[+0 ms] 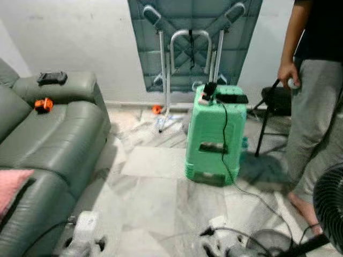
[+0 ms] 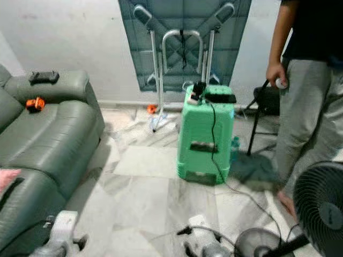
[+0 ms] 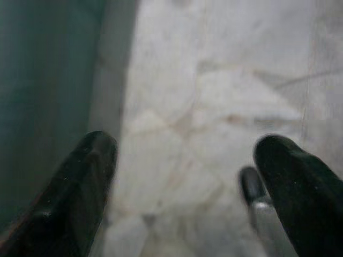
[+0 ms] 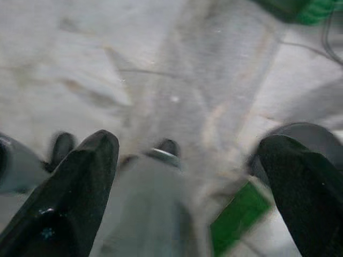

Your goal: Move the pillow to the sofa

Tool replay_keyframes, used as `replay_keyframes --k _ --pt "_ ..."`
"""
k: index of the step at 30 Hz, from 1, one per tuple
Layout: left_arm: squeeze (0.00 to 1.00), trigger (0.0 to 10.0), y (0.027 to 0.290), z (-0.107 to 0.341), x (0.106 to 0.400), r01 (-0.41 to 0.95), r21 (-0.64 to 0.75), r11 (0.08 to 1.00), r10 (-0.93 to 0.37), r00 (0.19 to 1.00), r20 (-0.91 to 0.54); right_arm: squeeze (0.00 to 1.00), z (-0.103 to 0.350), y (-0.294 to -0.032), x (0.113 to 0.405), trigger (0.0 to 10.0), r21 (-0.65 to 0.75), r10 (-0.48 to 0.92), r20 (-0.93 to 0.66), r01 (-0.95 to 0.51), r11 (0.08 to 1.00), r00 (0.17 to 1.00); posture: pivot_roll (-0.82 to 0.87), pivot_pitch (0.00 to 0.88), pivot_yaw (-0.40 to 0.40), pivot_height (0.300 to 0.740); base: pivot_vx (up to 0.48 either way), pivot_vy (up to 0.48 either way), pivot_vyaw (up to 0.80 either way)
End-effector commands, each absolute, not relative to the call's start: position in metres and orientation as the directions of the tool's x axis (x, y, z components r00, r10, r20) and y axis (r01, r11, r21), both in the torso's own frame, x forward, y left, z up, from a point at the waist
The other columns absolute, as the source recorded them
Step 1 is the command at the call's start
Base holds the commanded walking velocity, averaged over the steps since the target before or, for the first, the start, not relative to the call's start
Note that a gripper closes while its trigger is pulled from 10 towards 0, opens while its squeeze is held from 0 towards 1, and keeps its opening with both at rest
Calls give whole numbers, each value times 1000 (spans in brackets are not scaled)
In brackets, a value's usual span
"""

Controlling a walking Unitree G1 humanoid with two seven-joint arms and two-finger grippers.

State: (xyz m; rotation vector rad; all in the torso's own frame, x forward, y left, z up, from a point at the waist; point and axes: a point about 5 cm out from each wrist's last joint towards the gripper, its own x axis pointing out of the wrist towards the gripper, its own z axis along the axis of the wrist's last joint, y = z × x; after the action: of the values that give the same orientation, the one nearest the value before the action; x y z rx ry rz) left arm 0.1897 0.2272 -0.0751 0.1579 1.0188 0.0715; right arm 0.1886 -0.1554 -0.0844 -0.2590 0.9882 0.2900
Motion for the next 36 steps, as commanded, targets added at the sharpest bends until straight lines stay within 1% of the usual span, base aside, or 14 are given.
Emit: replay_keyframes --k 1,10,13,15,22,23,24,25,28,36 --pt "0 10000 238 -77 181 15 204 979 170 499 -850 0 -82 -147 193 10000 -77 143 -837 -372 925 529 -133 0 49 740 0 0 400" --pt "0 10000 217 -80 185 27 184 982 146 503 -852 0 -83 -147 192 10000 -89 136 -837 -378 921 529 -136 0 53 740 0 0 759" --pt "0 10000 214 -80 186 27 165 986 129 507 -852 0 -83 -147 192 10000 -84 133 -838 -366 927 529 -136 0 54 740 0 0 0" --pt "0 10000 214 -80 186 27 160 987 125 508 -852 0 -83 -147 192 10000 -85 133 -839 -368 926 528 -136 0 55 740 298 0 0" --pt "0 10000 222 -79 185 25 166 986 131 503 -854 0 -84 -147 191 10000 -81 119 -845 -345 935 522 -131 0 56 740 455 0 0" --pt "0 10000 224 -78 185 24 166 986 132 502 -855 0 -85 -148 189 10000 -61 95 -848 -275 959 521 -129 0 56 740 461 0 0" --pt "0 10000 224 -78 185 24 166 986 132 501 -855 0 -85 -148 188 10000 -53 87 -849 -249 967 521 -129 0 56 740 461 0 0" --pt "0 10000 225 -78 185 24 164 986 130 501 -856 0 -86 -149 186 10000 -27 67 -849 -169 985 525 -125 0 55 740 454 0 0" --pt "0 10000 243 -78 175 14 177 984 148 489 -860 0 -87 -150 185 10000 -6 46 -849 -98 995 526 -120 0 54 740 454 0 0" --pt "0 10000 248 -77 174 8 178 984 152 486 -861 0 -86 -151 187 10000 -32 39 -854 -127 991 519 -120 0 53 740 454 0 0"
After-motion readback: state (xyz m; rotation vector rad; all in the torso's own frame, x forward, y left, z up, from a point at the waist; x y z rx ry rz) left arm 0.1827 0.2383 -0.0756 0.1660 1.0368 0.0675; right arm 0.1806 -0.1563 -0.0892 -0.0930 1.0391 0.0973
